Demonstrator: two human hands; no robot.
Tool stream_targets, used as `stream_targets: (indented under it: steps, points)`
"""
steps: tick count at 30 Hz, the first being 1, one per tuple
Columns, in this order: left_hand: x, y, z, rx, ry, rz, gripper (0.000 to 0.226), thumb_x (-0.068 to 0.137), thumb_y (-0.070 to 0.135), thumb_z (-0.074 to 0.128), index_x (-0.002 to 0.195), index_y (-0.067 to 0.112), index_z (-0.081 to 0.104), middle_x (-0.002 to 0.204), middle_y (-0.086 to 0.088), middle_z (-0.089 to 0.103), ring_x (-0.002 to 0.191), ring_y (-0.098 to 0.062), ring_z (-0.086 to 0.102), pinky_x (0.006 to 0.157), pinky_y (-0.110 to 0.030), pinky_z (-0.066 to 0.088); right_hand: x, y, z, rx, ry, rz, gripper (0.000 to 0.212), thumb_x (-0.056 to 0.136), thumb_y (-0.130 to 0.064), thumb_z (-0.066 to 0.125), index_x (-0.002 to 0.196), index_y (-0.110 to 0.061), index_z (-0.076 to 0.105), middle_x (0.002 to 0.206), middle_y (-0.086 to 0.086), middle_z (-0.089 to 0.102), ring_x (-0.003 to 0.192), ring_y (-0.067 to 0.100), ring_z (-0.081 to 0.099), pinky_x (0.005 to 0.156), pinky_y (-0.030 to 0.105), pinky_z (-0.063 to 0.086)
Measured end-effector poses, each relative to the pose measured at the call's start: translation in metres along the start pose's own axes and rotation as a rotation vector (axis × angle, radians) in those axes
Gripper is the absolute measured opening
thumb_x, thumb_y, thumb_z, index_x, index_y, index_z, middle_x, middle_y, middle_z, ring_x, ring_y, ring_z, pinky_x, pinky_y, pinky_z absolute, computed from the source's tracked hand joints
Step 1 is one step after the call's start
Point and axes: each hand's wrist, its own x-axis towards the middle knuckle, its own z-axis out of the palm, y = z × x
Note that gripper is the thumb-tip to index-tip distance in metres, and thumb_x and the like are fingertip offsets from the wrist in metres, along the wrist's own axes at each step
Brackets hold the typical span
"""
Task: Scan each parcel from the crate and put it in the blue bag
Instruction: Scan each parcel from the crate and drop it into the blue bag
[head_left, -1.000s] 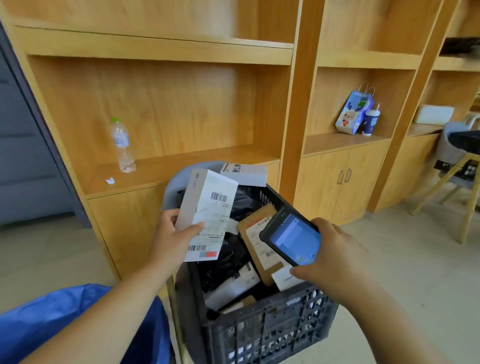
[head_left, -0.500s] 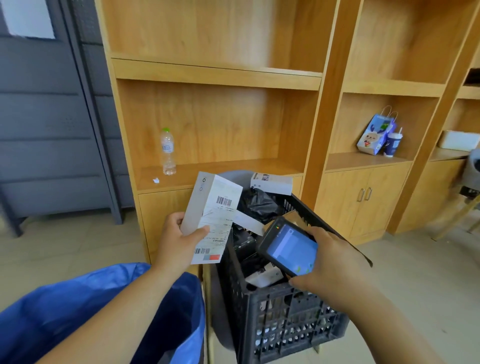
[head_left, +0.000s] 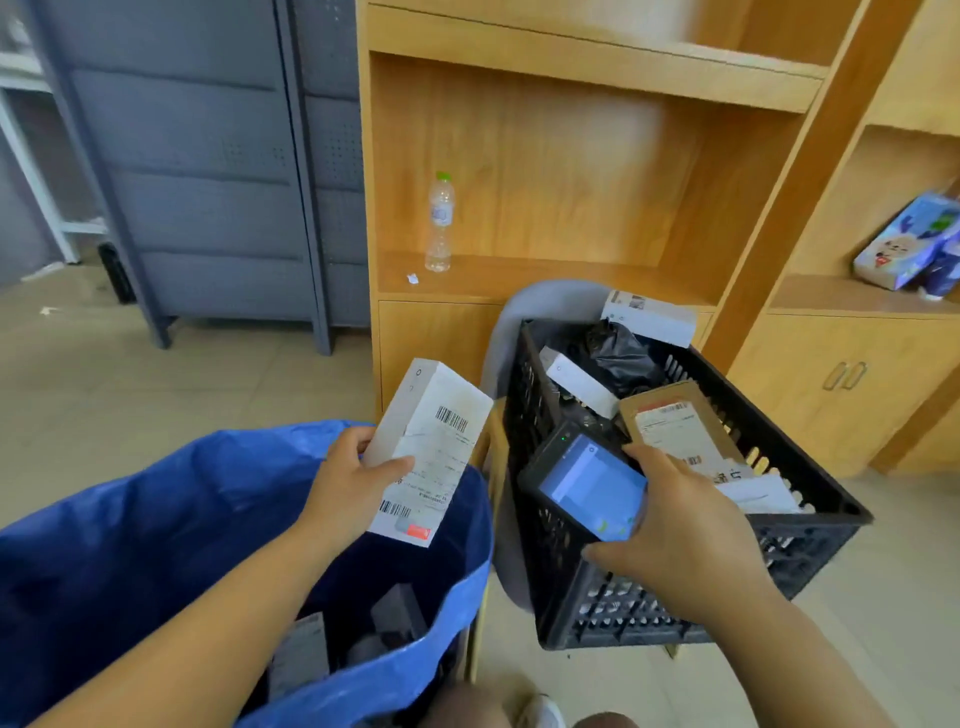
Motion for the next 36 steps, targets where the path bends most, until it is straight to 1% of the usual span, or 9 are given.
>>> stream_targets:
  steps: [3, 6, 9, 13, 18, 23, 29, 34, 36]
  points:
    - [0.001, -0.042, -0.030, 0.083, 0.067, -0.089, 0.022, 0.080, 0.013, 0.074, 0.087, 0.023, 0.056, 0.092, 0.006, 0.065, 0.076, -0.009, 0.063, 0.057, -0.024, 0.044, 0.009, -0.022, 0.028, 0.005, -0.071, -0.054, 0.079, 0.053, -0.050, 0.077, 0.120, -0.028, 0.041, 0.101, -0.011, 0.054, 0.084, 0.014, 0.051, 0.064, 0.029, 0.045]
    - [0.008, -0.084, -0.058, 0.211, 0.098, -0.243, 0.022, 0.079, 0.017, 0.075, 0.092, 0.013, 0.059, 0.095, -0.003, 0.067, 0.078, -0.018, 0.065, 0.058, -0.028, 0.045, 0.021, -0.044, 0.061, -0.011, -0.164, -0.106, 0.073, 0.054, -0.050, 0.074, 0.117, -0.027, 0.042, 0.103, -0.010, 0.056, 0.087, 0.016, 0.055, 0.065, 0.030, 0.048]
    - [0.021, -0.124, -0.079, 0.386, 0.115, -0.436, 0.036, 0.075, 0.024, 0.077, 0.098, 0.005, 0.057, 0.099, -0.010, 0.064, 0.089, -0.031, 0.063, 0.079, -0.042, 0.052, 0.037, -0.061, 0.097, -0.041, -0.251, -0.157, 0.088, 0.054, -0.055, 0.073, 0.130, -0.028, 0.038, 0.115, -0.010, 0.055, 0.099, 0.016, 0.056, 0.074, 0.031, 0.047]
    - [0.037, -0.170, -0.091, 0.673, 0.019, -0.656, 0.050, 0.074, 0.031, 0.076, 0.108, 0.003, 0.052, 0.109, -0.016, 0.060, 0.099, -0.036, 0.058, 0.081, -0.037, 0.048, 0.061, -0.079, 0.144, -0.100, -0.359, -0.194, 0.099, 0.059, -0.057, 0.070, 0.141, -0.028, 0.024, 0.132, -0.009, 0.048, 0.116, 0.017, 0.049, 0.086, 0.034, 0.044]
    - [0.056, -0.227, -0.093, 0.905, -0.147, -0.911, 0.062, 0.076, 0.034, 0.075, 0.126, 0.008, 0.050, 0.126, -0.016, 0.042, 0.108, -0.033, 0.053, 0.084, -0.035, 0.049, 0.098, -0.102, 0.194, -0.192, -0.480, -0.285, 0.088, 0.060, -0.052, 0.072, 0.133, -0.025, 0.029, 0.123, -0.007, 0.049, 0.112, 0.021, 0.050, 0.081, 0.036, 0.041]
    - [0.068, -0.285, -0.086, 0.882, -0.193, -1.096, 0.066, 0.079, 0.035, 0.070, 0.136, 0.013, 0.046, 0.131, -0.016, 0.043, 0.113, -0.031, 0.050, 0.095, -0.038, 0.048, 0.121, -0.115, 0.237, -0.221, -0.549, -0.383, 0.071, 0.061, -0.049, 0.072, 0.118, -0.027, 0.034, 0.111, -0.008, 0.051, 0.099, 0.019, 0.050, 0.070, 0.033, 0.033]
    - [0.073, -0.343, -0.072, 0.754, -0.097, -1.148, 0.042, 0.088, 0.030, 0.061, 0.123, 0.007, 0.056, 0.118, -0.015, 0.062, 0.105, -0.030, 0.060, 0.089, -0.036, 0.051, 0.135, -0.113, 0.275, -0.228, -0.608, -0.434, 0.067, 0.061, -0.053, 0.069, 0.112, -0.032, 0.032, 0.101, -0.013, 0.048, 0.089, 0.013, 0.047, 0.068, 0.030, 0.034]
    - [0.067, -0.372, -0.068, 0.689, 0.077, -1.141, 0.024, 0.094, 0.011, 0.053, 0.113, -0.003, 0.061, 0.112, -0.020, 0.064, 0.097, -0.031, 0.063, 0.082, -0.039, 0.054, 0.141, -0.107, 0.293, -0.249, -0.642, -0.460, 0.072, 0.061, -0.056, 0.068, 0.118, -0.033, 0.031, 0.104, -0.014, 0.048, 0.089, 0.012, 0.047, 0.068, 0.028, 0.035]
    - [0.059, -0.376, -0.067, 0.734, -0.033, -1.162, 0.023, 0.095, 0.012, 0.051, 0.111, 0.001, 0.062, 0.109, -0.017, 0.064, 0.086, -0.025, 0.059, 0.073, -0.034, 0.052, 0.143, -0.106, 0.295, -0.252, -0.648, -0.457, 0.074, 0.061, -0.056, 0.069, 0.119, -0.032, 0.030, 0.105, -0.014, 0.049, 0.091, 0.012, 0.048, 0.069, 0.028, 0.035]
